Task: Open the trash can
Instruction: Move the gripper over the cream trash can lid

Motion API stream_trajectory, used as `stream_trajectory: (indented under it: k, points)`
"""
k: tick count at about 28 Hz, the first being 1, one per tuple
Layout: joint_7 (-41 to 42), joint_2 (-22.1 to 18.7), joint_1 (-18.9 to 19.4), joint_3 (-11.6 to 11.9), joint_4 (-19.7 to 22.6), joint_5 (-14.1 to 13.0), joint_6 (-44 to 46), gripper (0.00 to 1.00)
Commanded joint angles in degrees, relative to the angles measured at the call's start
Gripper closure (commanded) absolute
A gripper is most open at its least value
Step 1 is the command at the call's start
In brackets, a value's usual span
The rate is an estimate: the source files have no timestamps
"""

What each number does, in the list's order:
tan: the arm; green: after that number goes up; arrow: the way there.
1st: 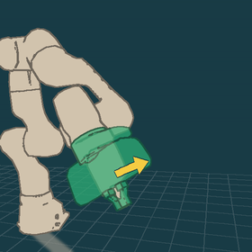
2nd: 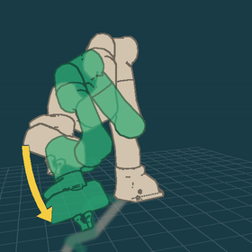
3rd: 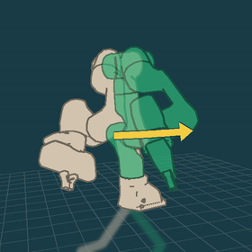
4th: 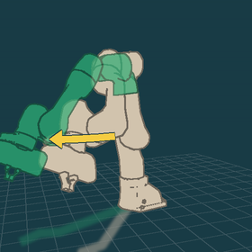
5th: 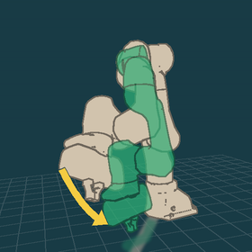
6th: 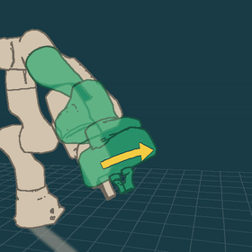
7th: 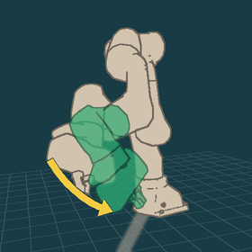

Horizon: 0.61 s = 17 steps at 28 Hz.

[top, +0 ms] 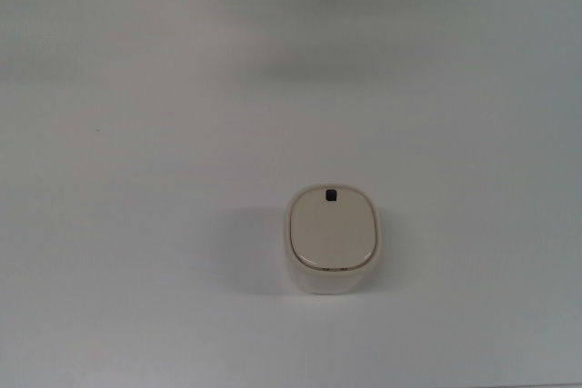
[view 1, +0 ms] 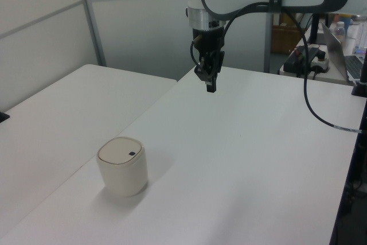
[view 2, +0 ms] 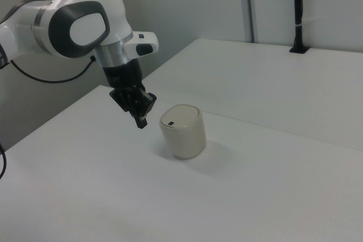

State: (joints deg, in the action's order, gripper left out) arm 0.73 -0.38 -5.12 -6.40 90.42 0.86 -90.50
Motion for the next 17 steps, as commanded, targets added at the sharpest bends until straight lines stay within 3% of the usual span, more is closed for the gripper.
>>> stream_trajectory:
  k: [1,3,10,17]
  points:
    - [0.76,1.78,0.29,-0.28,-1.3,-0.07,0.94,1.0]
    - [0.76,3.36,0.37,-0.36,-1.74,0.28,0.86,1.0]
    - [-0.2,11.71,2.13,-0.72,-9.47,0.37,0.16,1.0]
    - [-0.29,15.4,3.54,-0.8,-9.83,0.19,-8.45,1.0]
